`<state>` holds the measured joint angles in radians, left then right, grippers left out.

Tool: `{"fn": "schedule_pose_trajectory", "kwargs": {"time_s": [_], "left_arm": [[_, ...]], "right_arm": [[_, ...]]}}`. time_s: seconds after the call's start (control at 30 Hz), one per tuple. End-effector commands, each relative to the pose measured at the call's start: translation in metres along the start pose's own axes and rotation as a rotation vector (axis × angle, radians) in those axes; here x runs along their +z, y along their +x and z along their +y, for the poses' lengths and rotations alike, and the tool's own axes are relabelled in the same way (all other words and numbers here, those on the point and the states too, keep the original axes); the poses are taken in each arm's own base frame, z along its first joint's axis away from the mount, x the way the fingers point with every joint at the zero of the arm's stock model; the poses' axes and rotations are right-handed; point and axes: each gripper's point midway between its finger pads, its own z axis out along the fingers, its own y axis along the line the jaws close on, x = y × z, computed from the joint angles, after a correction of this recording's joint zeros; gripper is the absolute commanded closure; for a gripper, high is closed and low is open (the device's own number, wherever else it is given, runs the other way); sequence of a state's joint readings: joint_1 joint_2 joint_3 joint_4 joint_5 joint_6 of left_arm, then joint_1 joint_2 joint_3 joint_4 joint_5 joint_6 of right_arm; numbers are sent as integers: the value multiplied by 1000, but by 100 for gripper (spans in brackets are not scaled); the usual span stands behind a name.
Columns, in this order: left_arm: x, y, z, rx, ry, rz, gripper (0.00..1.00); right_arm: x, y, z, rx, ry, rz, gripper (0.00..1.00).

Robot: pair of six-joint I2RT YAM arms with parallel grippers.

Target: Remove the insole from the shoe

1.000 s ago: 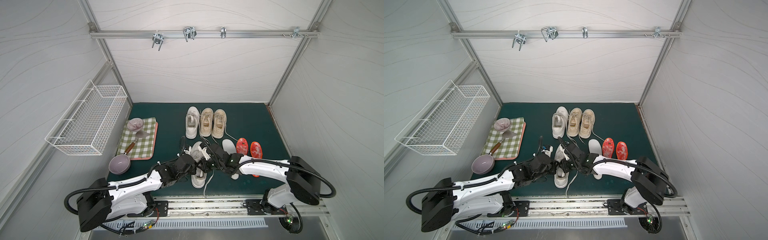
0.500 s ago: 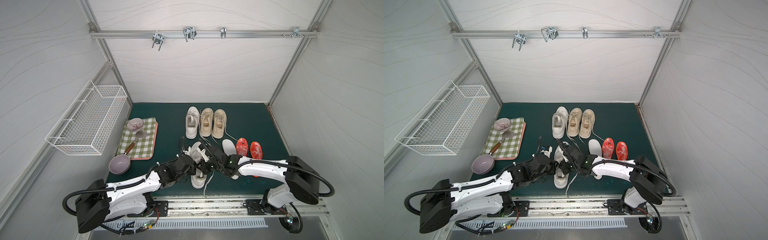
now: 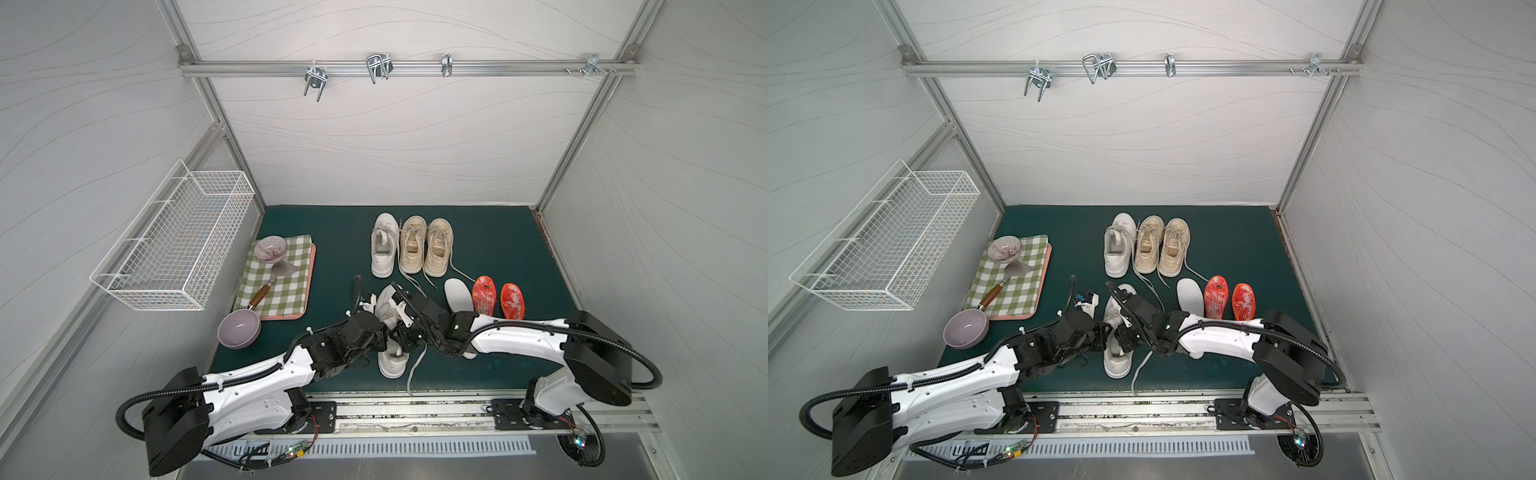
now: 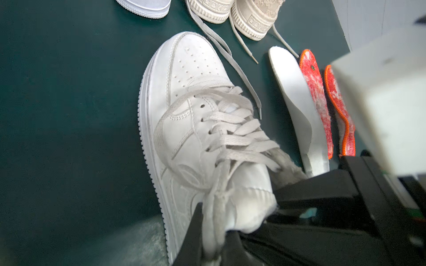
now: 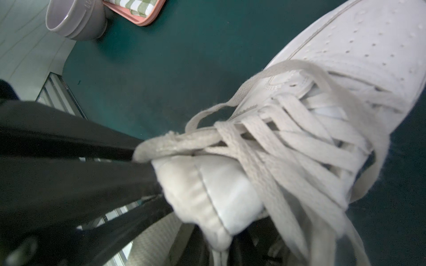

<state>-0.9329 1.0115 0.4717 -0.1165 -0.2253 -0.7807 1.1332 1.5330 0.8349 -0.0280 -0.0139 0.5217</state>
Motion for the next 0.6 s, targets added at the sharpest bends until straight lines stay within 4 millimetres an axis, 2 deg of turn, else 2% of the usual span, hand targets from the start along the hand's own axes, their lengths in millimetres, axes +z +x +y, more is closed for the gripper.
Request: {"fn": "schedule_pose_trajectory", "kwargs": {"time_s": [0.0,0.07,0.2,0.3,0.43,0.57], "left_arm": [[-16,-54,-16,-101,52,-201,100],[-16,-54,-12,-106,40,-202,100],[-16,-54,-5,-120,28,-205,100],[-16,-54,-5,-125,30,-205,100],[-18,-56,-4,-128,34,-213,100],[-19,-56,-2,-131,29,-215,100]], "right_arm": [[4,46,-27,7,103,160,85],[1,44,-24,0,95,154,86],[-3,44,-18,-7,71,159,74],[0,52,-16,-27,73,188,70],[8,66,-21,-47,116,231,70],[14,75,-33,-37,172,255,74]]}}
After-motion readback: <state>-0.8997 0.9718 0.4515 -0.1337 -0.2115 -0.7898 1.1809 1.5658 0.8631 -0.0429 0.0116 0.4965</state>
